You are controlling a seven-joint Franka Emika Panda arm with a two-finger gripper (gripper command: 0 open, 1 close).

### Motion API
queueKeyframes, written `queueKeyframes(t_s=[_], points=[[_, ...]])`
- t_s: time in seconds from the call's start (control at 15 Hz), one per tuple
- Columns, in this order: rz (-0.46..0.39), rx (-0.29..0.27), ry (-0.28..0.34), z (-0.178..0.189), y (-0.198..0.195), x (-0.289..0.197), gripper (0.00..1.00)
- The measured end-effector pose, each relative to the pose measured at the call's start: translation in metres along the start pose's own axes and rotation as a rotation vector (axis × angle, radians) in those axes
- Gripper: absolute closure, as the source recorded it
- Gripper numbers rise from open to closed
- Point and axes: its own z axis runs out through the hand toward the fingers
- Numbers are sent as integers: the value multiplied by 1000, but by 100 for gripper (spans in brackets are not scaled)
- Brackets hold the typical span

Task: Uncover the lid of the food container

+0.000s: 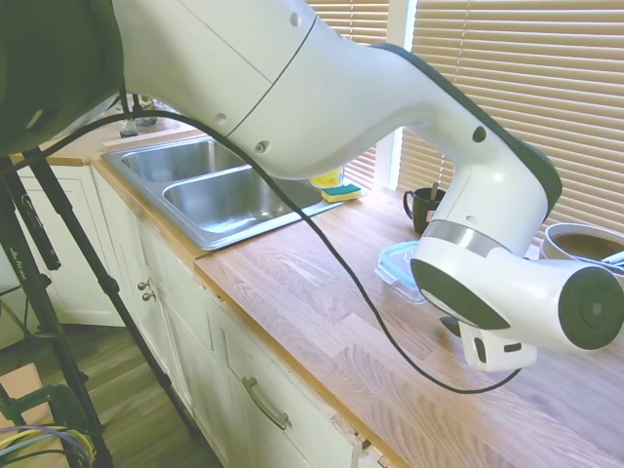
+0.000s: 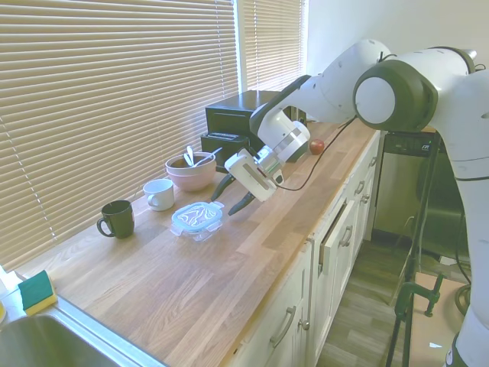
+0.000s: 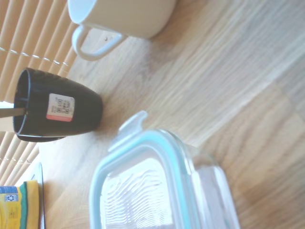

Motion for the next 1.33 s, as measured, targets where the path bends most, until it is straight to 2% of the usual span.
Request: queueKeyframes(t_s=[0.33, 0.4, 1.33], points=[[-4, 9, -10, 15, -7, 14, 0], [-5, 13, -9, 16, -9, 16, 100], [25, 30, -63, 25, 0, 26, 100]])
